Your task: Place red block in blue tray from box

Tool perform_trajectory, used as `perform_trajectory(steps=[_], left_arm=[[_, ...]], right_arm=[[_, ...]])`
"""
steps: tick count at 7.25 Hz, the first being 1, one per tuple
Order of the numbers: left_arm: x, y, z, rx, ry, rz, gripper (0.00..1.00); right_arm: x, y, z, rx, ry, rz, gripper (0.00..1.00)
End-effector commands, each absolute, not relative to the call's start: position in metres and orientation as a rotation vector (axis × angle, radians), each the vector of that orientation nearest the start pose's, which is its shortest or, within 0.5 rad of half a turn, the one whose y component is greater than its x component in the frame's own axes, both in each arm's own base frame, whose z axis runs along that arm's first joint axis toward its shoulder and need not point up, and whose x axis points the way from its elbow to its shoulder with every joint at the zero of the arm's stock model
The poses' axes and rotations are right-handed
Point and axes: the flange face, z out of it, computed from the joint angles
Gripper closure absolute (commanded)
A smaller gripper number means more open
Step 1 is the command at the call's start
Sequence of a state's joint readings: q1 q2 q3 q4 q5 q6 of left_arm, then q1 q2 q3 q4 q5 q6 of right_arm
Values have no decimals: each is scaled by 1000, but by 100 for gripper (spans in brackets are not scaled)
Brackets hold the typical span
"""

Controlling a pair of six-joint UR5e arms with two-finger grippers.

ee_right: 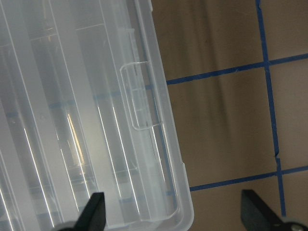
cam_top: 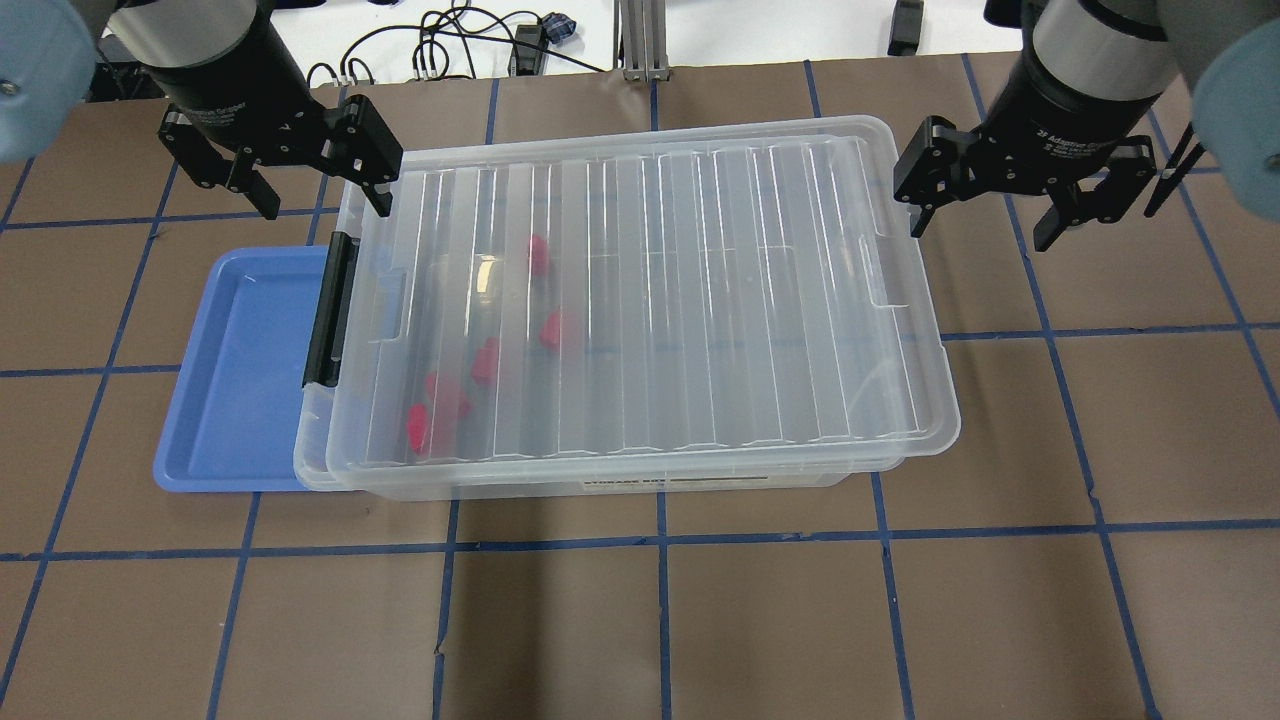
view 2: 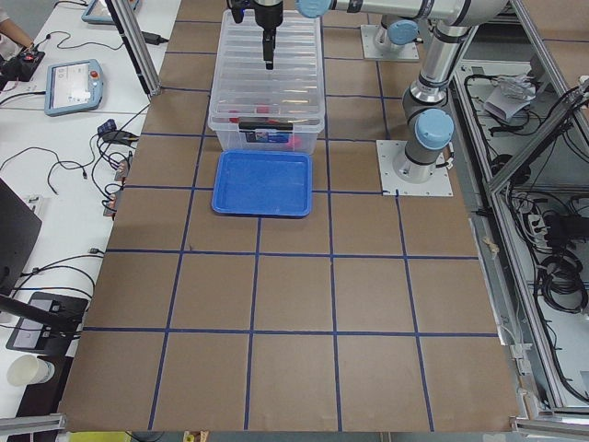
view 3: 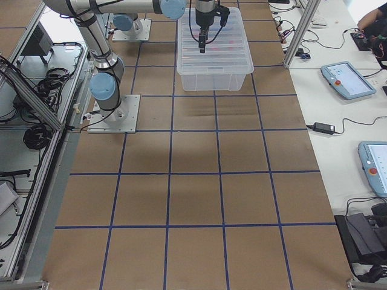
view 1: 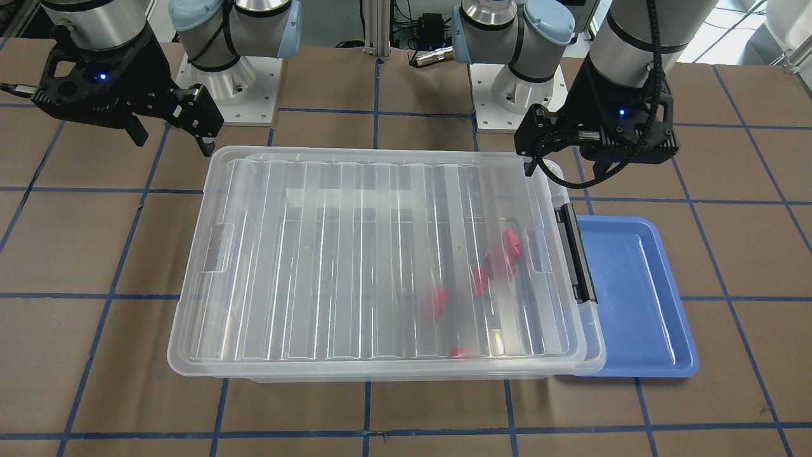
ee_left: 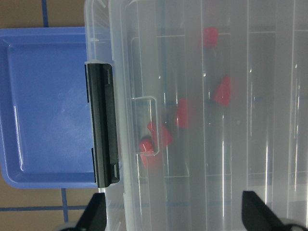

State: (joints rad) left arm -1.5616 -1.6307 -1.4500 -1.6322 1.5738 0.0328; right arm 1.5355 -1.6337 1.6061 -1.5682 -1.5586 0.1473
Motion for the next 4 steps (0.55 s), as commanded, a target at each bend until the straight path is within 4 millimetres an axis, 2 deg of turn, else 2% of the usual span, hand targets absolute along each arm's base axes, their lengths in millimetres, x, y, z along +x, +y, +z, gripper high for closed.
perform_trajectory(steps=[1, 4], left_arm=[[-128, -518, 511, 38, 3138, 0, 0], [-128, -519, 512, 39, 3140, -7, 0]], right_arm=[[118, -472, 500, 285, 3115, -35, 0], [119, -472, 501, 286, 3105, -43, 0]])
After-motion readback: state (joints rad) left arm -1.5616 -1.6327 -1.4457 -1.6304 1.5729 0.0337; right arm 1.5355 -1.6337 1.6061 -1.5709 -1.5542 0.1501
